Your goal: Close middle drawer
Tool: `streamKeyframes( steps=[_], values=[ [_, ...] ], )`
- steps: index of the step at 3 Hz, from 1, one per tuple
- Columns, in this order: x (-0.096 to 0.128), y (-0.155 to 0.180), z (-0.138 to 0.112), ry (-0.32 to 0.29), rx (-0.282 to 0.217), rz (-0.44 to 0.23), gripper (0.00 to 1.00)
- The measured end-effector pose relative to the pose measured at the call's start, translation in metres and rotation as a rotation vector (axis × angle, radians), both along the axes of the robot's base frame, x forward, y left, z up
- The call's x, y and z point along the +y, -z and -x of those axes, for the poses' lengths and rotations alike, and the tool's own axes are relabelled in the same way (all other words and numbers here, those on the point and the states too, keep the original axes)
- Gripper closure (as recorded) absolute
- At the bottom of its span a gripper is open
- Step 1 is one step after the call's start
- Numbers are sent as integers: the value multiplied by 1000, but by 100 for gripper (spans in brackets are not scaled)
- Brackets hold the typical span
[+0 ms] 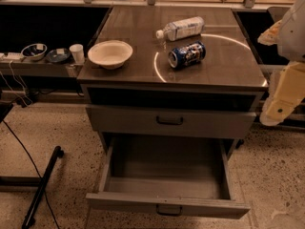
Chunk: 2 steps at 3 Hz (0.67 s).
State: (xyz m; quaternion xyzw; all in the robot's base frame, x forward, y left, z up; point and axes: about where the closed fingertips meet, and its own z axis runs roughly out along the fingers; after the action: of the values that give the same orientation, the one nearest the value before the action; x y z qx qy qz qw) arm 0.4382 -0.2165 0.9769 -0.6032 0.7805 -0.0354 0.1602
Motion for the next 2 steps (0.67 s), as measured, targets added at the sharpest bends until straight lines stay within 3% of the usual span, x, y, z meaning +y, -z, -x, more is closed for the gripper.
streamKeyframes(
  steps=[1,2],
  values=[
    [-1,4,-1,11,4,2,0],
    [-6,31,-5,80,32,16,0]
  ],
)
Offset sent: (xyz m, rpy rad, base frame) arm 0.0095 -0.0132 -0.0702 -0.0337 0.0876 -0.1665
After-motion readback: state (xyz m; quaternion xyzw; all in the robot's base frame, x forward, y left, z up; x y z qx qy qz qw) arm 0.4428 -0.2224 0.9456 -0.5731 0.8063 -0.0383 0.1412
